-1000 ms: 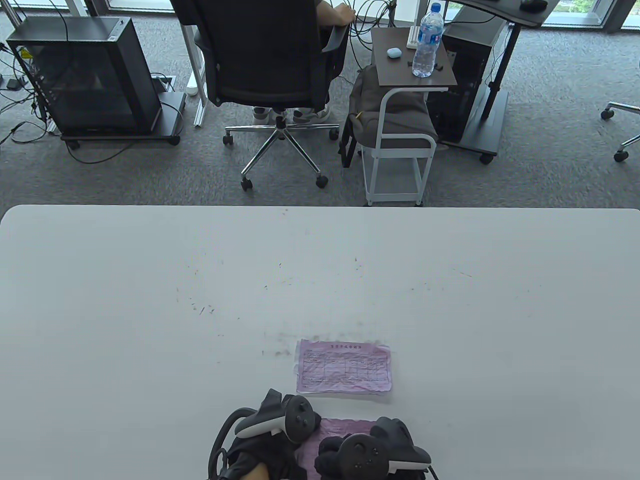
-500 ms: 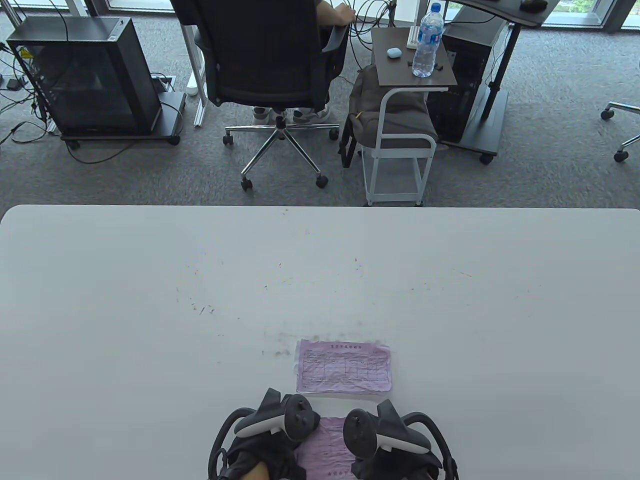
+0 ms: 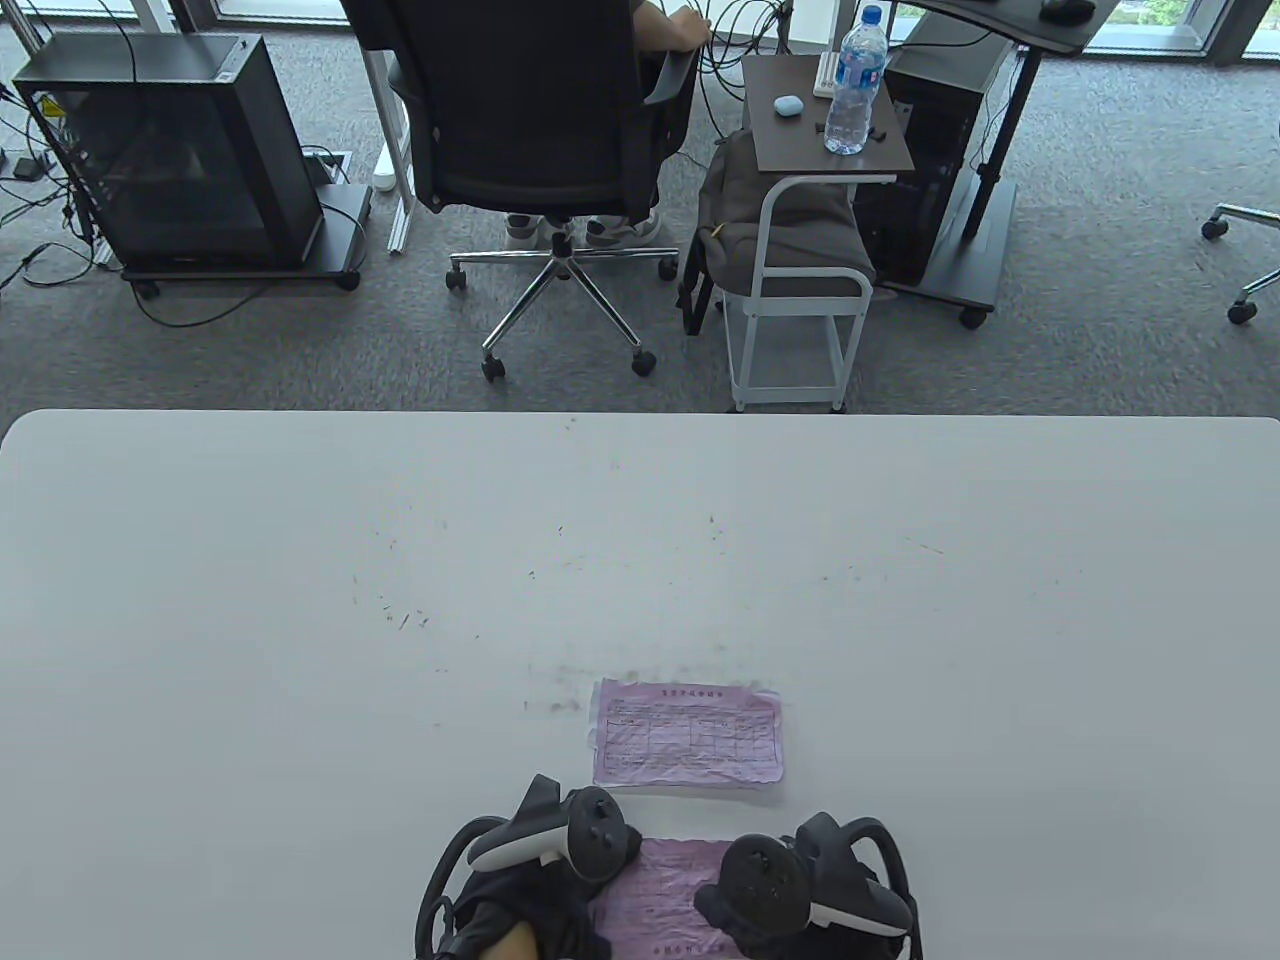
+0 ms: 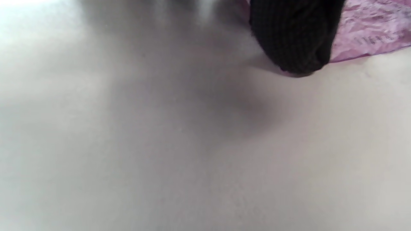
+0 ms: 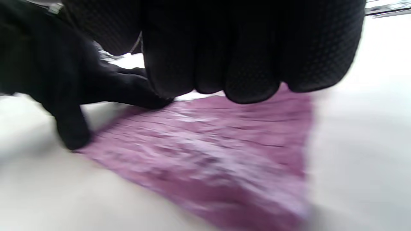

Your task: Flatten crumpled invoices and stack

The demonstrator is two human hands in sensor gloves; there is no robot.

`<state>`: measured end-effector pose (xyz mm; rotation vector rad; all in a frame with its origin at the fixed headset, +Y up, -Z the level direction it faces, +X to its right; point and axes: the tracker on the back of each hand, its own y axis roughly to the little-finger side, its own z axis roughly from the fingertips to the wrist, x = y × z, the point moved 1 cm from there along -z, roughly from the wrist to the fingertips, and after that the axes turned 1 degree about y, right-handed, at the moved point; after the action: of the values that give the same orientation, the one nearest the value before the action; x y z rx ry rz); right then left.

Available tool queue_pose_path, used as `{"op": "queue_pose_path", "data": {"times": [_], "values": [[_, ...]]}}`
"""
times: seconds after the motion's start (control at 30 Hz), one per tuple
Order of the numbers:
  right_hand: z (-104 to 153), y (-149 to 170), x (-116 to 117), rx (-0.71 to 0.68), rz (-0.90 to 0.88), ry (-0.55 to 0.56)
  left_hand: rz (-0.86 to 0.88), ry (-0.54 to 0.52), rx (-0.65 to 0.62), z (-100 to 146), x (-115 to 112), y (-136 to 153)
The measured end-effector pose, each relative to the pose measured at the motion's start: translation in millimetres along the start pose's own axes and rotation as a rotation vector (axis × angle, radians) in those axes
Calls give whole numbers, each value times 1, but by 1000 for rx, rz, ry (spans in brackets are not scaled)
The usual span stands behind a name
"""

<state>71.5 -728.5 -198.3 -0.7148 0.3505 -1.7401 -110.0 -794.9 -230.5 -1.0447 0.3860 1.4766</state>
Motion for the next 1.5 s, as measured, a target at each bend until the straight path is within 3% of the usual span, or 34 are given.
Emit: {"op": "queue_pose_path", "data": {"times": [0.07,0.2,0.33,0.4,0.7,0.9,1.0,1.07,1.13,1.37,1.5], "values": [[-5,-19,13,-130,1,-68,-3,-4,-3,0,0,0],[-13,-43,35,-250,101,-210,0,-9,-9,0,0,1],[-19,-41,57,-158,151,-484,1,-10,-12,0,-1,1],[-20,-38,50,-132,121,-408,7,-9,-13,0,-1,2],[-15,12,38,155,-48,-476,10,-6,-17,-1,-1,1],[1,49,31,284,-154,-456,9,-3,-18,0,-1,1],[9,54,15,272,-166,-297,13,-3,-19,-1,-1,1],[11,47,4,198,-146,-112,11,-1,-17,-1,-1,1],[8,36,4,130,-133,-80,13,-1,-17,-1,-1,1],[-15,-9,35,-84,89,-194,0,2,-15,-1,-1,1],[-20,-10,50,3,94,-430,-1,2,-14,0,-1,1]]}}
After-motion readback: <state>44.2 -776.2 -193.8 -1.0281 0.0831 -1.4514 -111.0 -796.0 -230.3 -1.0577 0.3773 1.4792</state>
